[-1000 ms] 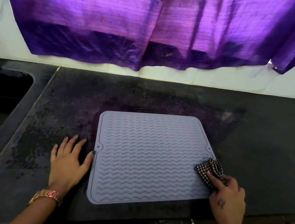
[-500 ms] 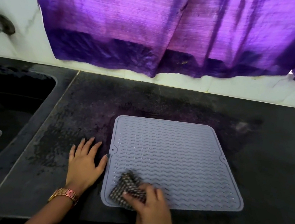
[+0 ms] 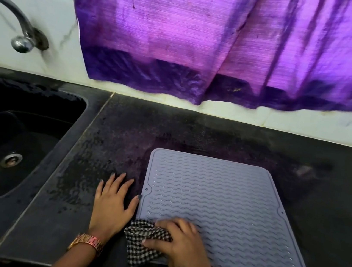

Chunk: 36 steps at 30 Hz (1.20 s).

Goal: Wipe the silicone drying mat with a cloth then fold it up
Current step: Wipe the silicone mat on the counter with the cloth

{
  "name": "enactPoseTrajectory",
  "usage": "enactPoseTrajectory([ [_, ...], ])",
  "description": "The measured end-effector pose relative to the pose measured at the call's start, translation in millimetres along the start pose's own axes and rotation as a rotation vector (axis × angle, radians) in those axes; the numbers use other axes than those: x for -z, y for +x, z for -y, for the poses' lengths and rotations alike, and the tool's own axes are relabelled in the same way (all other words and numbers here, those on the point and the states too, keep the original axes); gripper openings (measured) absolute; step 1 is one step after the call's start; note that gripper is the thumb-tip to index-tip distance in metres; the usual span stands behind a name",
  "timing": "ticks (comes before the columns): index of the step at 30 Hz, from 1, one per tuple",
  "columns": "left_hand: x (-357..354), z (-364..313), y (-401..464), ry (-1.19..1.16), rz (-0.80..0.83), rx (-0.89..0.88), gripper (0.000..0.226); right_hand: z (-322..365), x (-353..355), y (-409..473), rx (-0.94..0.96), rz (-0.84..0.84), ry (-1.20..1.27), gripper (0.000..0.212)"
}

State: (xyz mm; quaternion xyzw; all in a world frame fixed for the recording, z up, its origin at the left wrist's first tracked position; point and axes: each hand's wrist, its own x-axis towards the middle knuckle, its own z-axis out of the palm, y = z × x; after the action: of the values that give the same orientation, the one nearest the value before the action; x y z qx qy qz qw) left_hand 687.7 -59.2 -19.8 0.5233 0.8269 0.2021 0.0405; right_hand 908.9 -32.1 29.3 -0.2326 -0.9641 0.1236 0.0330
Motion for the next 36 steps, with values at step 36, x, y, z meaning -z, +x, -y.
enactPoseTrajectory([
  [36, 3, -4, 4, -0.006, -0.028, 0.020, 0.067, -129, 48, 171, -0.280, -0.320, 0.077, 0.055],
])
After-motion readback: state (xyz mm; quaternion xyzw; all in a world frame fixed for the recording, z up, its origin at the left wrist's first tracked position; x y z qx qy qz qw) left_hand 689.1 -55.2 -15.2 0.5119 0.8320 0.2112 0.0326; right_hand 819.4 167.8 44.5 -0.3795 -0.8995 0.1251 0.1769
